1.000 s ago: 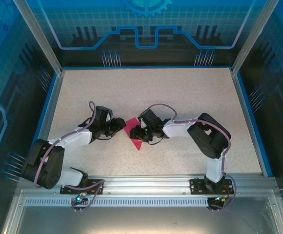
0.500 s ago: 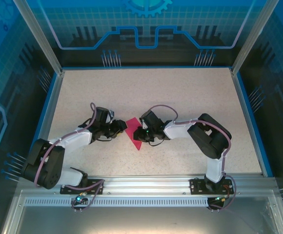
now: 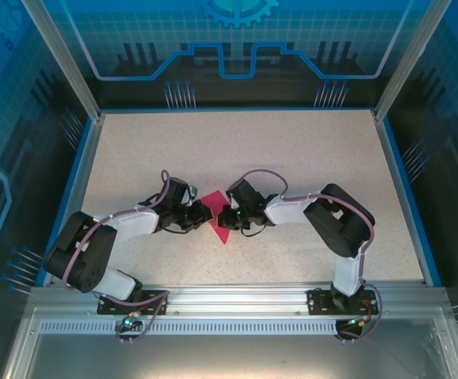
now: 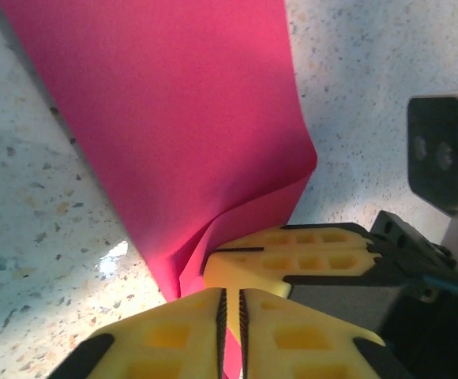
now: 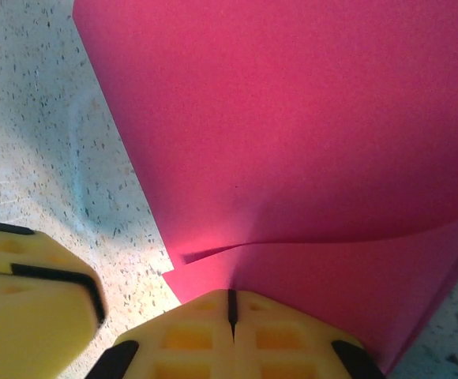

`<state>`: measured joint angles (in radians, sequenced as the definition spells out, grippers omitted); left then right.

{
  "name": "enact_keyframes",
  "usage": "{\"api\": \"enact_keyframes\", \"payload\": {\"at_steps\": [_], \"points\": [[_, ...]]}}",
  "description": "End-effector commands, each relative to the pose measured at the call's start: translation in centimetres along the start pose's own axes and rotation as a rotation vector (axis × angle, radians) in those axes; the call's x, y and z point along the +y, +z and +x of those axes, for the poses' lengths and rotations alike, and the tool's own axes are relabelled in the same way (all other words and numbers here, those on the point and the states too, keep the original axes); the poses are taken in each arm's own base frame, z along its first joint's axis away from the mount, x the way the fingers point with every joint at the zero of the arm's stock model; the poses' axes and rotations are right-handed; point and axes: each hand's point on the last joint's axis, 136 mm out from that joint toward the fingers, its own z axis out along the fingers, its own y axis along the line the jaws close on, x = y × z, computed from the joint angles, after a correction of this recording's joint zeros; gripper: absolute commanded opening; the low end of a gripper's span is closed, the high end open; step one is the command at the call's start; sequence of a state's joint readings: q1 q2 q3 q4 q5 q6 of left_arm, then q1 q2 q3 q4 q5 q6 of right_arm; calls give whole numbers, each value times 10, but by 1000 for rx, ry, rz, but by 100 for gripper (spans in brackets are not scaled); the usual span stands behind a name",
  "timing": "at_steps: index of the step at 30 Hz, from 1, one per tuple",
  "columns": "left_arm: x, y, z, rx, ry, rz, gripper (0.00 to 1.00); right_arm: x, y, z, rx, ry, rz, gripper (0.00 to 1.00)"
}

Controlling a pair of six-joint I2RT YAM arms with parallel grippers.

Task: Fold a paper plane with a square sheet of paper (pick it up from the middle)
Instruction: Third fold the triangle at the center of the table.

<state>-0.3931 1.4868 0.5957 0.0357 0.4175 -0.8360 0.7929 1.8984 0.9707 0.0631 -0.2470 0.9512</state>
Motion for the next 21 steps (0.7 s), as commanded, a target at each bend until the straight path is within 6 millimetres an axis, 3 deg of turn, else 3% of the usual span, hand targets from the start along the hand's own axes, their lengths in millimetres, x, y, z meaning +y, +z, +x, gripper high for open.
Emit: {"api": "enact_keyframes", "payload": {"at_steps": [1,15,21], "points": [[-8,6,1,27,16,11,9,-42,7,23,77,39,154,0],[10,21,2,48,-2,-69,2,-43,7,23,83,44,161,0],[22,23,5,51,-8,-118,2,-31,3,19,74,23,122,0]]}}
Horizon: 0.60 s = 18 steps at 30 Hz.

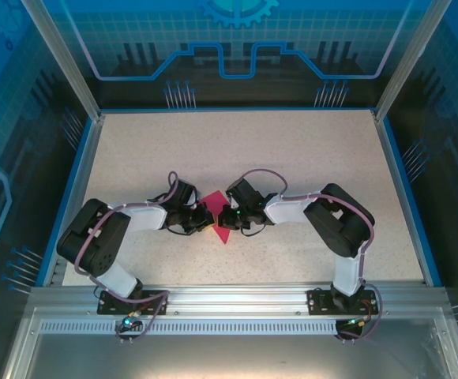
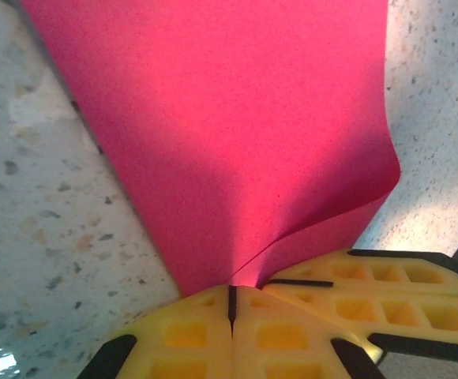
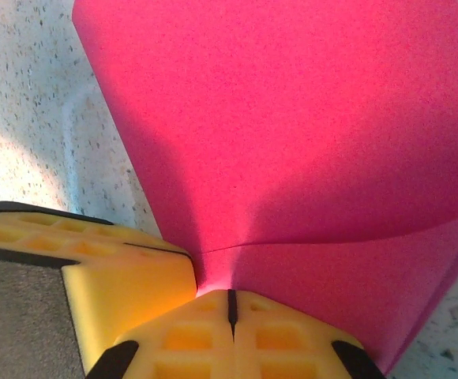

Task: Fold a paper plane with a square sheet of paper (pick it up from the middle)
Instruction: Third fold the triangle at the center of the table.

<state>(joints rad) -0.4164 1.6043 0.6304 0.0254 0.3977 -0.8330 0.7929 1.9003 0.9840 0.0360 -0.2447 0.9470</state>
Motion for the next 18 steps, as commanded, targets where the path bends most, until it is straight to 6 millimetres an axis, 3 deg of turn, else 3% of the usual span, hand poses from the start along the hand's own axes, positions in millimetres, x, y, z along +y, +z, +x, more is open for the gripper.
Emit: {"api": "enact_keyframes", "payload": {"at_steps": [1,6,10,18], "points": [[6,2,0,2,15,-48,2,-26,1,16,58,12,94,0],[13,4,4,13,16,-79,1,3,-16,5,28,-52,-2,0],[16,7,6,21,14,-91,1,22,-28,8,39,-105,-74,0],[16,8,7,23,16,-91,1,22,-27,31,119,-109,-108,2]]}}
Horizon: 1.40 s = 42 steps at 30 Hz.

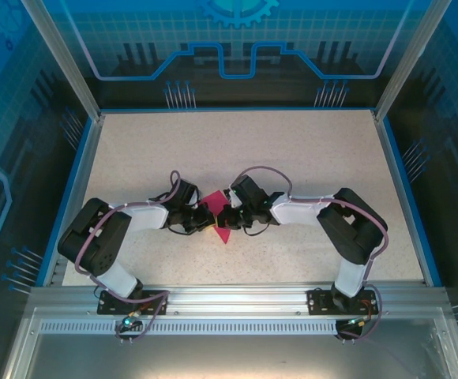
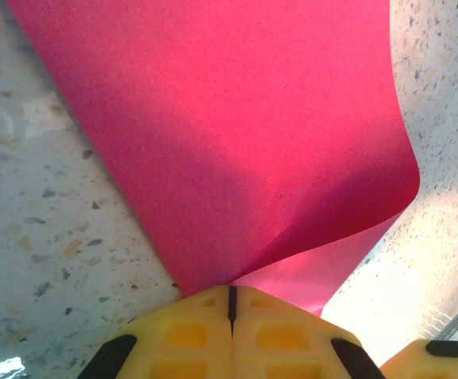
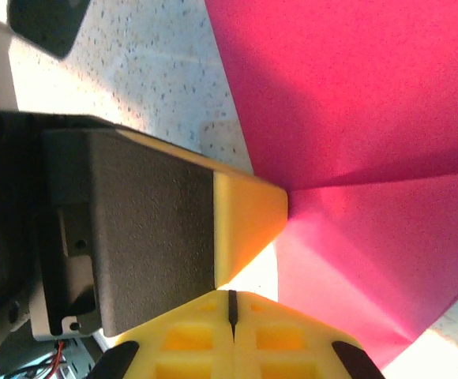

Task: Fold a paper plane with a square sheet of paper (pick it up from the middle)
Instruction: Third fold the triangle at the center of the table.

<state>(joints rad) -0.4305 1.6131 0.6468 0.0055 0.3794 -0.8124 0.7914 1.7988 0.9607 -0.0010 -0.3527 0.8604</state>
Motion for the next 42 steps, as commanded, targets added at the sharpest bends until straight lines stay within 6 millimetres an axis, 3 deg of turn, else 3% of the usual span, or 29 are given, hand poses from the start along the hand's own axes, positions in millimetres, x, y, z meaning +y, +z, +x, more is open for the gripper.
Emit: {"api": "enact_keyframes", "payload": {"at_steps": [1,15,19,23,24,28,38,42], "points": [[16,7,7,22,-10,-73,1,-5,2,20,74,-2,-7,1],[21,7,7,18,-16,-88,2,-40,16,46,154,54,84,1],[21,7,7,17,-15,-88,2,-37,14,45,149,52,70,0],[21,8,6,17,-18,-92,2,-19,5,39,118,20,13,0],[21,8,6,16,-15,-91,2,-26,4,48,134,26,24,1],[21,8,6,18,-16,-92,2,-24,3,57,159,3,21,0],[21,7,7,18,-16,-95,2,-54,10,80,235,26,137,0],[22,8,6,18,-16,-97,2,-45,1,77,220,-10,131,0]]}}
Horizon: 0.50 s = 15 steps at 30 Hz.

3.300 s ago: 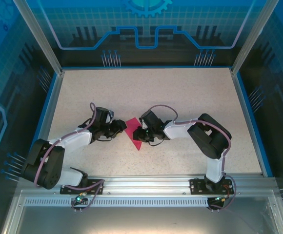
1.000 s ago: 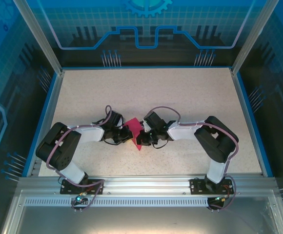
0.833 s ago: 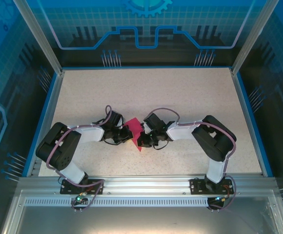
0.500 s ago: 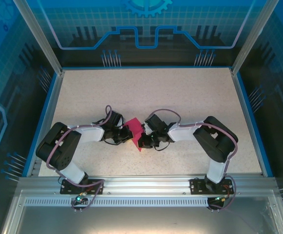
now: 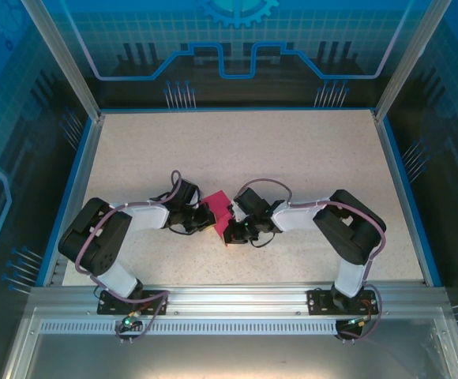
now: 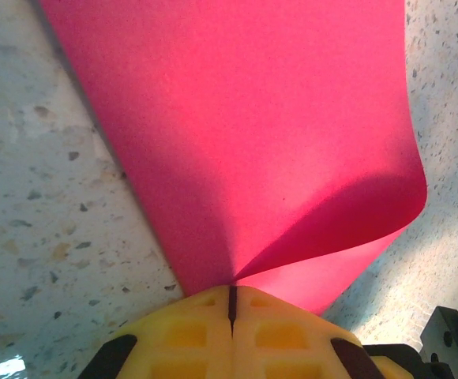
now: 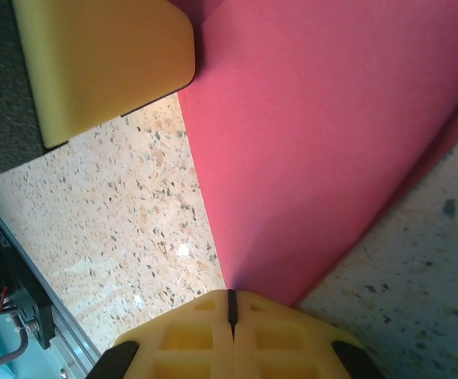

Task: Fold a paper plane with a square sheet of paper (pick it up from the middle)
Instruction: Third fold the triangle at the center of the table.

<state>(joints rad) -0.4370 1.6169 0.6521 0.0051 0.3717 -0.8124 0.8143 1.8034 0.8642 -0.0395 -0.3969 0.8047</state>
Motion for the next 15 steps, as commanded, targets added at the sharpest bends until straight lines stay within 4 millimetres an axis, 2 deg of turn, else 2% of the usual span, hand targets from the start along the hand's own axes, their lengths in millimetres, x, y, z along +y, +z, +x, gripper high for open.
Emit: {"api": "enact_keyframes", "payload": {"at_steps": [1,5,10,15], "points": [[23,7,6,20,-22,-94,2,-8,-4,25,76,-14,68,0],[22,7,5,18,-22,-95,2,3,0,21,77,-42,57,0],[20,6,4,17,-17,-93,2,-18,10,32,115,-4,111,0],[17,6,2,12,-8,-84,2,-7,-4,26,74,-43,104,0]]}}
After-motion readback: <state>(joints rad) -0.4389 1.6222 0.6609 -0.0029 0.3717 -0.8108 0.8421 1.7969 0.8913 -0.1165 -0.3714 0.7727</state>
